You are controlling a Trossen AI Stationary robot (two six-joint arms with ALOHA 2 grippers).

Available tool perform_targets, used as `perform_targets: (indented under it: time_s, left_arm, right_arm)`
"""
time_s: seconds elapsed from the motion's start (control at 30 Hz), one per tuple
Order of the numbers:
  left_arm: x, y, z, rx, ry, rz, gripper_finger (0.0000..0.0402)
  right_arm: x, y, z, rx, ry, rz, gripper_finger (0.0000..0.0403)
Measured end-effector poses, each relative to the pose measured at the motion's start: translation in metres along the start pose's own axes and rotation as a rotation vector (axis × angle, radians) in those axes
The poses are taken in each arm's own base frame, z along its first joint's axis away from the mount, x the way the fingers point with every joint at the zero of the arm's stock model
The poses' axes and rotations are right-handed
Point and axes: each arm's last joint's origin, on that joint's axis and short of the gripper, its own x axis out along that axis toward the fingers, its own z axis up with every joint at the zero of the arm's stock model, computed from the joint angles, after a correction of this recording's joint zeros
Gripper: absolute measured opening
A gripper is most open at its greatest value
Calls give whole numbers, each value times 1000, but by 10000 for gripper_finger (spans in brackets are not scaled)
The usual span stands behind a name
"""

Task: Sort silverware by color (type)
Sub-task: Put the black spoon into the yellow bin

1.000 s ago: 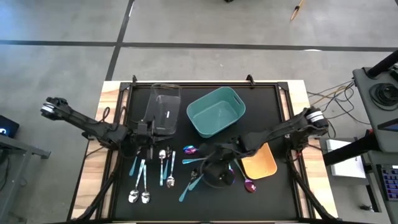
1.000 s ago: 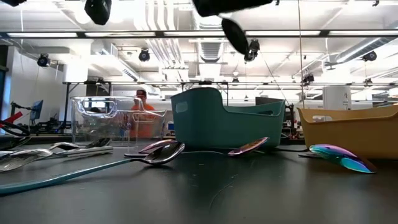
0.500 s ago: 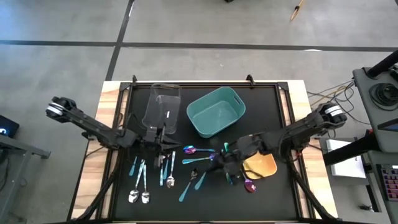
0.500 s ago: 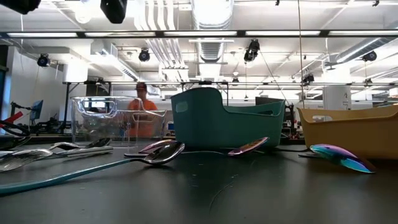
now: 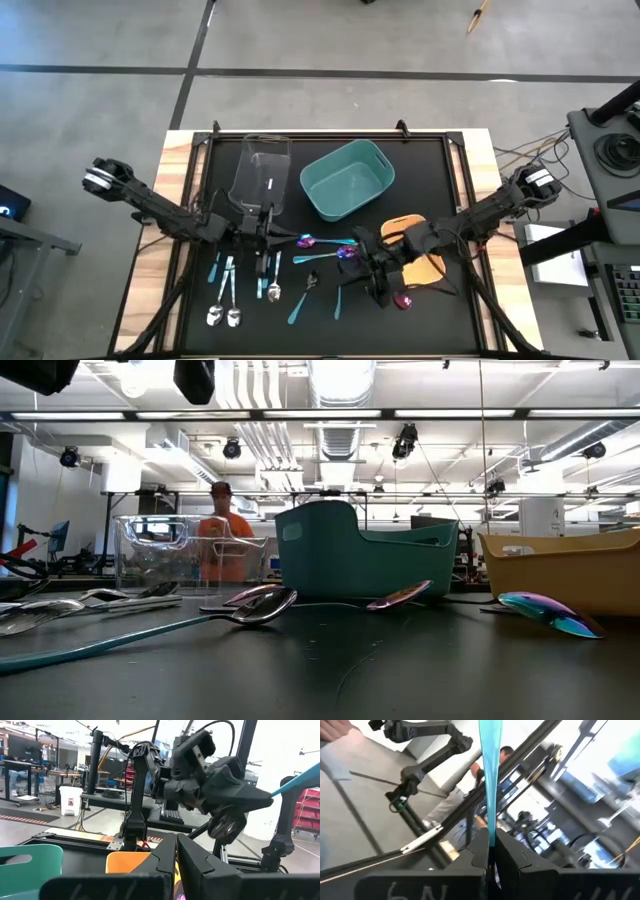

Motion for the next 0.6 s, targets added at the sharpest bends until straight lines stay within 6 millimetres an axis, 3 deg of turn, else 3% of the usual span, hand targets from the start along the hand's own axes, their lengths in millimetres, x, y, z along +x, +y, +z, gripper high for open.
perform_targets:
  time_s: [0.23, 0.6]
  left_arm:
    - [3, -2, -4, -3, -20, -28, 0]
    - [0, -4, 7, 24, -76, -94, 0]
  right_arm:
    - [6, 7, 13, -106, -148, -120, 9]
    - [15, 27, 0, -165, -243, -257, 9]
